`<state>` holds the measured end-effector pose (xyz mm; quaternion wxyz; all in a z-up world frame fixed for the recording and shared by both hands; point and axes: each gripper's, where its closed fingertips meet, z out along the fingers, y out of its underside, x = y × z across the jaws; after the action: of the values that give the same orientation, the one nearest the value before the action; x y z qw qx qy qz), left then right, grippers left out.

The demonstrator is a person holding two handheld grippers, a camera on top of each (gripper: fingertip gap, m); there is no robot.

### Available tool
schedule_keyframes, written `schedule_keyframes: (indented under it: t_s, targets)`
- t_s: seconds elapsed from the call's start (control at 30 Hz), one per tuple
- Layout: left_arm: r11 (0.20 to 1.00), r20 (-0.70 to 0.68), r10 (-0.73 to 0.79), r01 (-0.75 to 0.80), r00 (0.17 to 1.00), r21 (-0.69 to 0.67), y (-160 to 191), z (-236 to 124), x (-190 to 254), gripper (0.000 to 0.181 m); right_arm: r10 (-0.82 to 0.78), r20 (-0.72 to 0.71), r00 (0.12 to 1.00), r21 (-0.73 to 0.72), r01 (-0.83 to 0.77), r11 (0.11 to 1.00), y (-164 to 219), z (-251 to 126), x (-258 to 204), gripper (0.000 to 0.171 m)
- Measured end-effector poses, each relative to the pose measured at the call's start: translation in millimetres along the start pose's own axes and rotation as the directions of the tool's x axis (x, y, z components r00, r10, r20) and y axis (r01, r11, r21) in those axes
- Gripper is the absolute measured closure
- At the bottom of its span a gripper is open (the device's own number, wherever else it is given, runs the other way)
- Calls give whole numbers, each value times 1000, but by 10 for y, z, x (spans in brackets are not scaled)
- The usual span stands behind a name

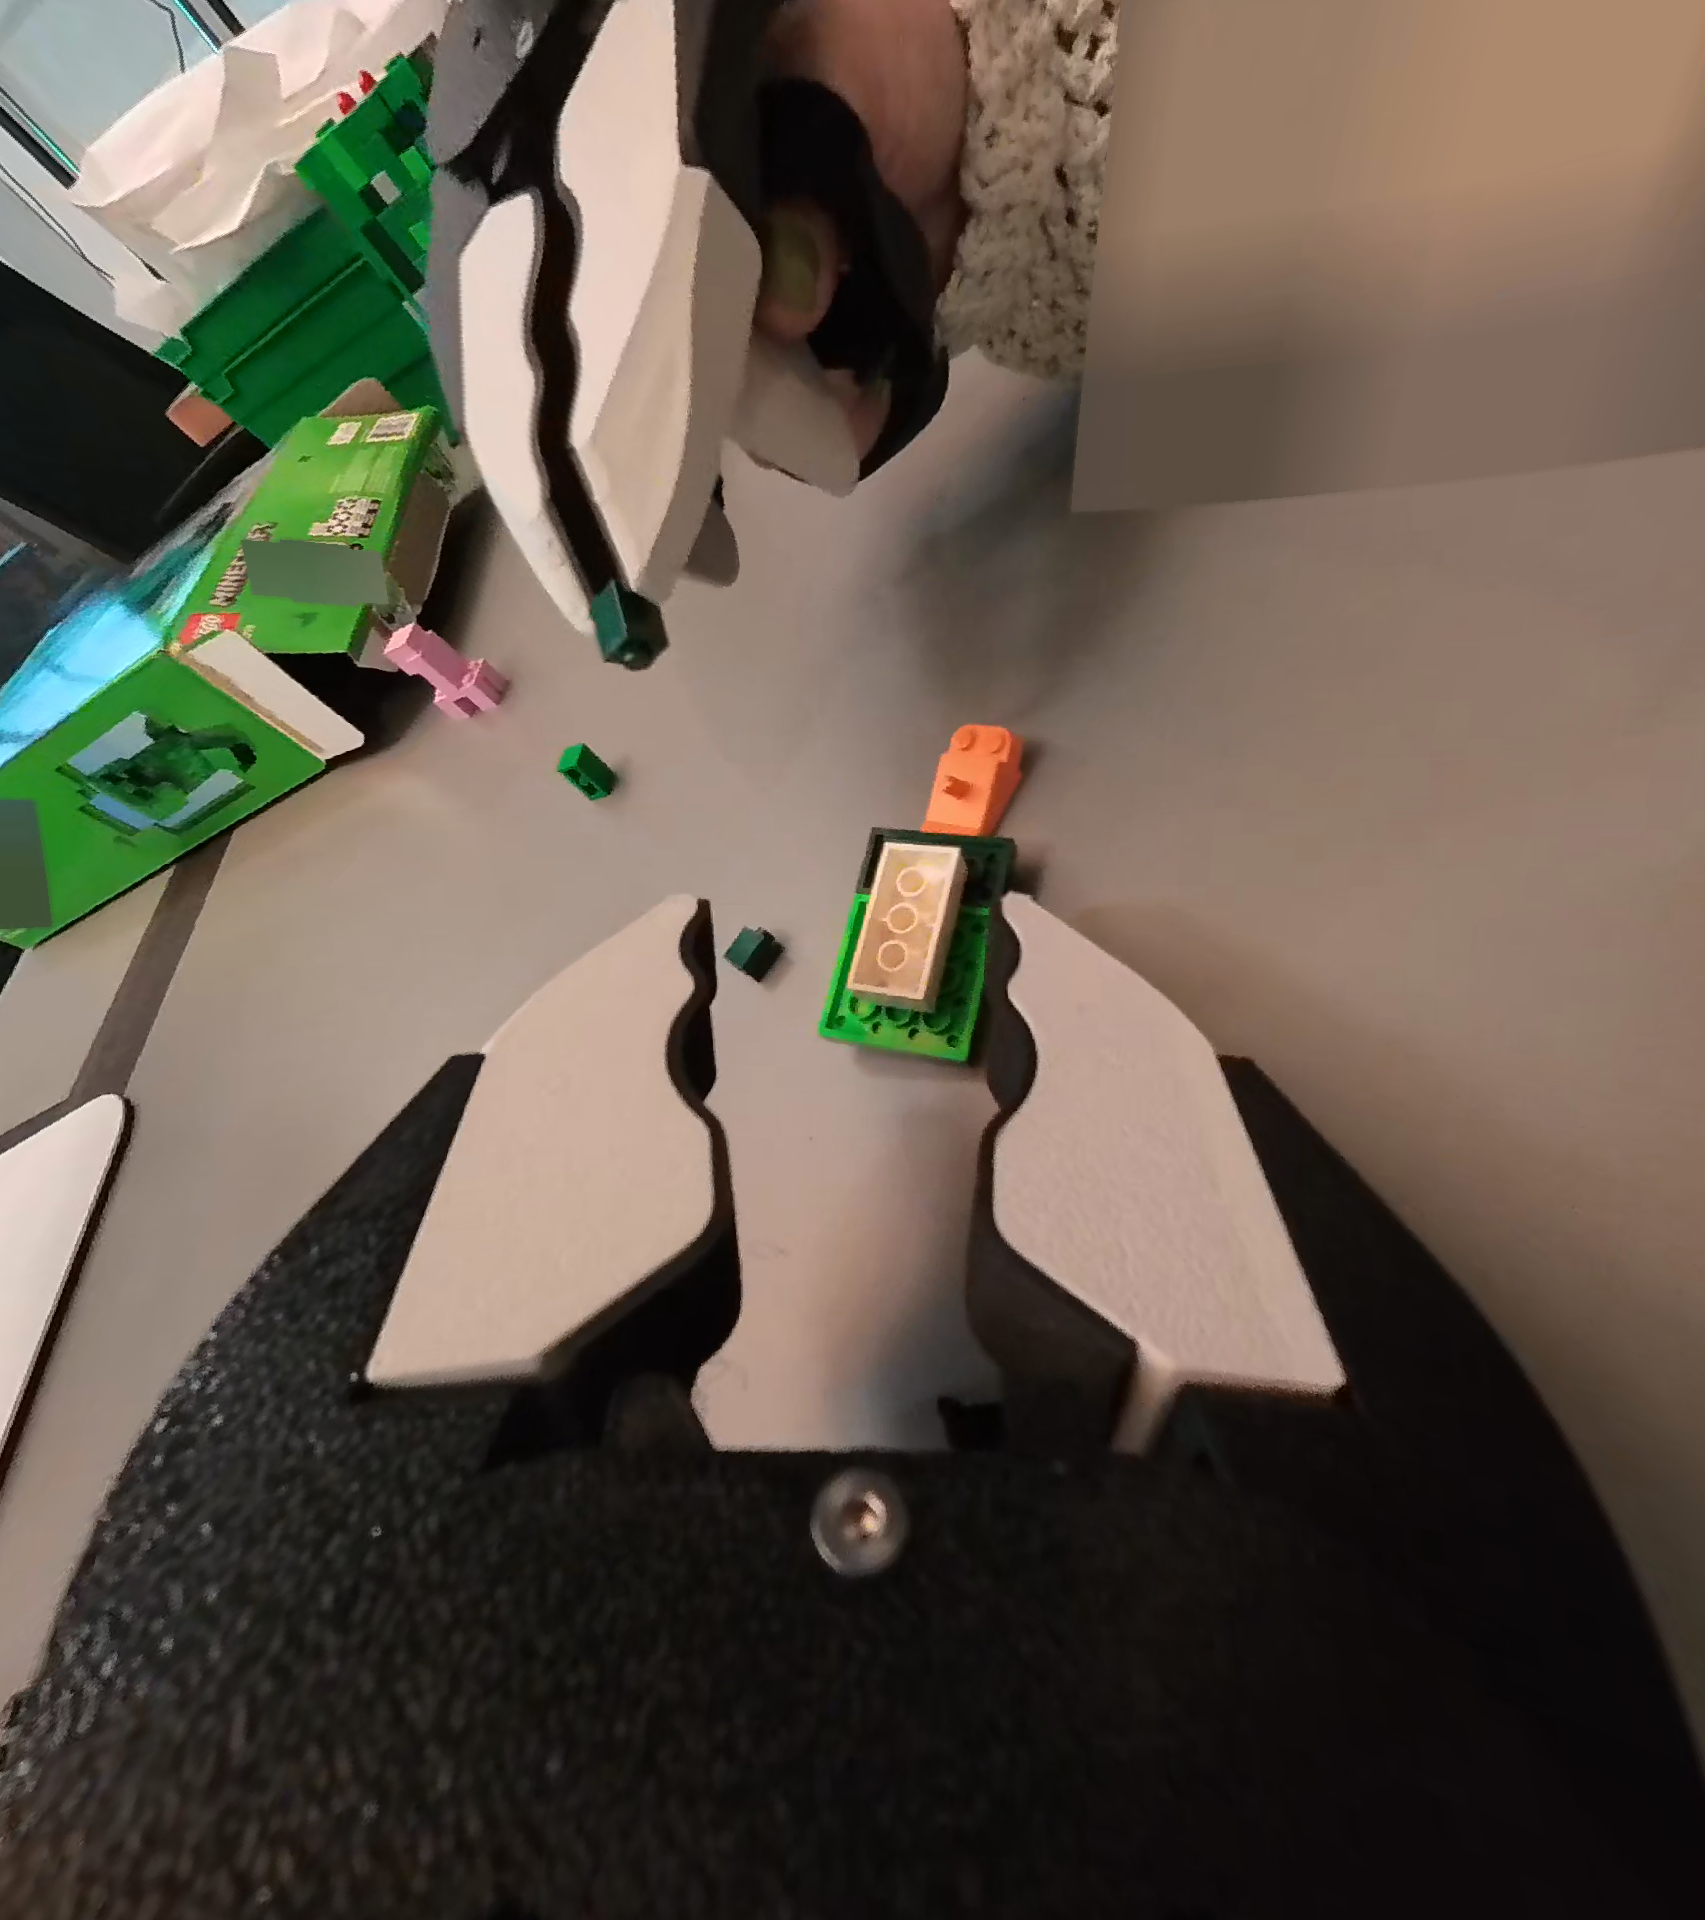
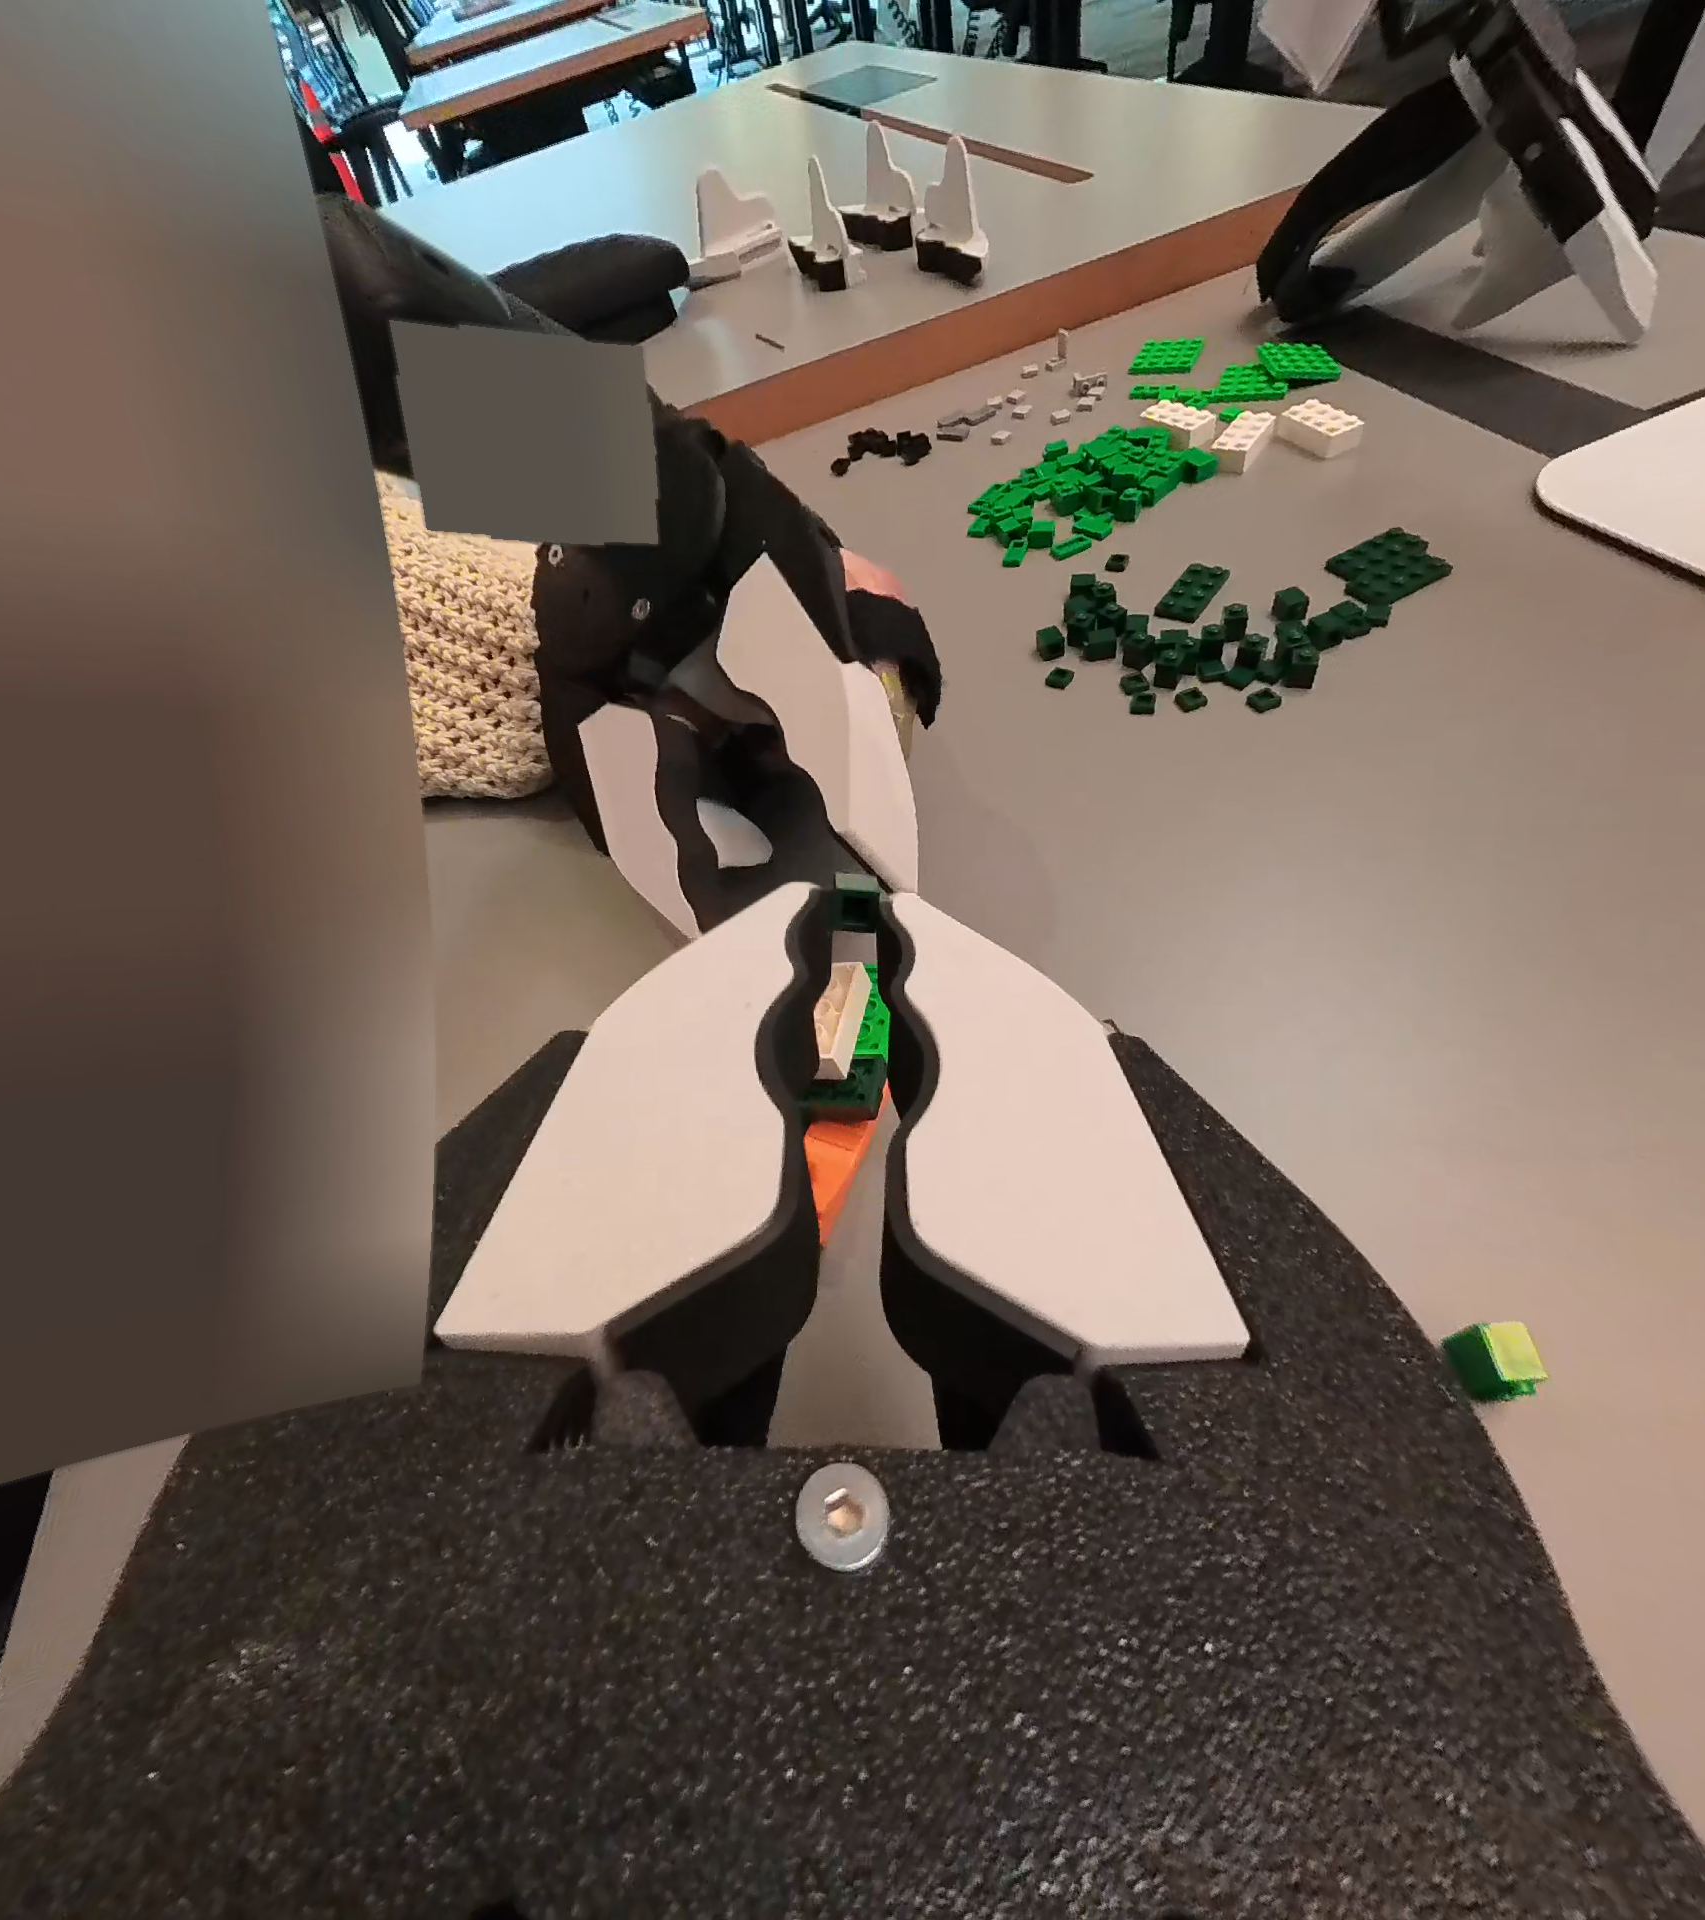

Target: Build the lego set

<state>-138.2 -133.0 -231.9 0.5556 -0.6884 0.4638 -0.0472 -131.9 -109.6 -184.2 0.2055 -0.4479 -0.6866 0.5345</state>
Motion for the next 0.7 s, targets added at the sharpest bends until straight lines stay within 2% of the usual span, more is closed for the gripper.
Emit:
schedule_keyframes:
  t_s: [0.03,0.3,0.7]
  targets:
    - [1000,-3,0,0,1000,1,-2,-2,4,133,-1,0,1000,-2,1,1000,2,3,-3,163]
    - [999,-12,39,-40,999,-31,41,18,45,135,-6,-2,1000,-15,6,1000,15,13,-8,163]
    - [999,-11,12,-12,1000,-41,54,22,19,134,-42,-37,998,-4,42,999,-58,-68,-13,163]
